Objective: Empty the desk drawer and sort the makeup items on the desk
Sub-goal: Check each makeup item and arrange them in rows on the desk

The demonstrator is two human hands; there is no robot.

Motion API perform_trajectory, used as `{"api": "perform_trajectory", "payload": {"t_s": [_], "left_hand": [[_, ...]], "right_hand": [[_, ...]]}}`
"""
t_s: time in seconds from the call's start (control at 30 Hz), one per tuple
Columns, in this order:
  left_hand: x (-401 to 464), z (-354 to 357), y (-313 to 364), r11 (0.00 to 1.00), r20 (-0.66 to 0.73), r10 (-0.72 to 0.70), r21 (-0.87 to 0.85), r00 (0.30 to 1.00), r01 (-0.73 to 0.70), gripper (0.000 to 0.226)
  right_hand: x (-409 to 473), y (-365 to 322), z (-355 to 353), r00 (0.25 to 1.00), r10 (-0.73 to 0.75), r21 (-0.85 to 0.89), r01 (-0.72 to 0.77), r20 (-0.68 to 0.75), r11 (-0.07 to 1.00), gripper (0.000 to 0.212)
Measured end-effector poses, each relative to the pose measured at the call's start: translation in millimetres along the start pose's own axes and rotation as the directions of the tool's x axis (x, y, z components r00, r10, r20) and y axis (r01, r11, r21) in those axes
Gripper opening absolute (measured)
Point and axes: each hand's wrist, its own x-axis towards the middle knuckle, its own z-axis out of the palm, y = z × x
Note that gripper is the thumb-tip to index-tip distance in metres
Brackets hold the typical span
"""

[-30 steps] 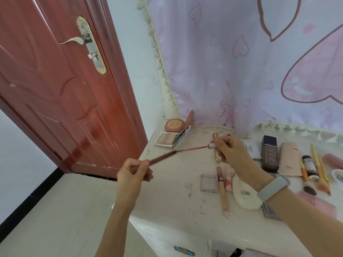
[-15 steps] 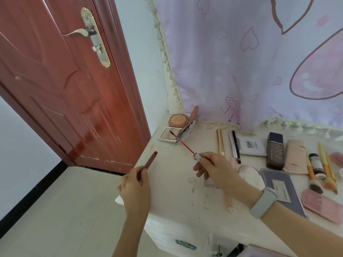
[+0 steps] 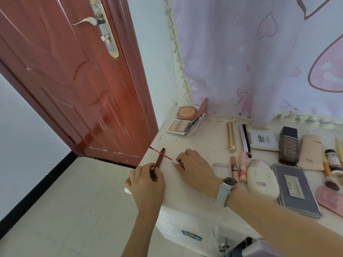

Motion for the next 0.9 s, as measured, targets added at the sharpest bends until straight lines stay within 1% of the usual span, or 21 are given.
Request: {"api": "perform_trajectory", "payload": {"t_s": [0.1,0.23,0.37,0.53,0.67,0.73,0.77,0.83,0.9], "left_hand": [[-2,0,-3,0.999,-0.008,0.031,-0.010,0.999,-0.031,0.019],[-1,2,-4,1.000,-0.011,0.025,0.012,1.000,-0.025,0.010],[-1,4,-3,1.000,-0.019,0.021,0.022,1.000,-0.021,0.013],[-1,2,-4,1.000,-0.006,0.013,-0.003,1.000,-0.013,0.010],[-1,1,-5,0.999,-0.001,0.018,-0.028,1.000,-0.018,0.012],[-1,-1,-5,0.998,-0.005,0.017,-0.063,1.000,-0.017,0.013],[-1,-2,-5,0.996,-0.008,0.017,-0.083,1.000,-0.017,0.014],[-2,-3,-4,0.994,-0.020,0.016,-0.111,1.000,-0.018,0.018],[-3,-2,-1,0.992,-0.043,0.012,-0.126,0.999,-0.017,0.020]], "right_hand": [[1,-4,2,0.999,-0.047,-0.033,0.048,0.015,0.998,0.031],[-2,-7,3,0.995,-0.096,-0.070,0.096,0.010,0.993,0.033],[-4,-6,3,0.993,-0.117,-0.082,0.118,0.018,0.990,0.038],[-5,-4,3,0.993,-0.118,-0.046,0.118,0.002,0.992,0.039],[-11,-2,-10,0.994,-0.093,0.047,0.095,-0.053,0.994,0.037],[-12,6,-24,0.989,-0.049,0.087,0.061,-0.136,0.994,0.033],[-12,13,-32,0.981,-0.018,0.074,0.033,-0.191,0.997,0.031],[-7,35,-48,0.966,0.061,-0.052,-0.076,-0.253,0.996,0.033],[-2,59,-60,0.950,0.180,-0.251,-0.246,-0.256,0.936,0.040]]}}
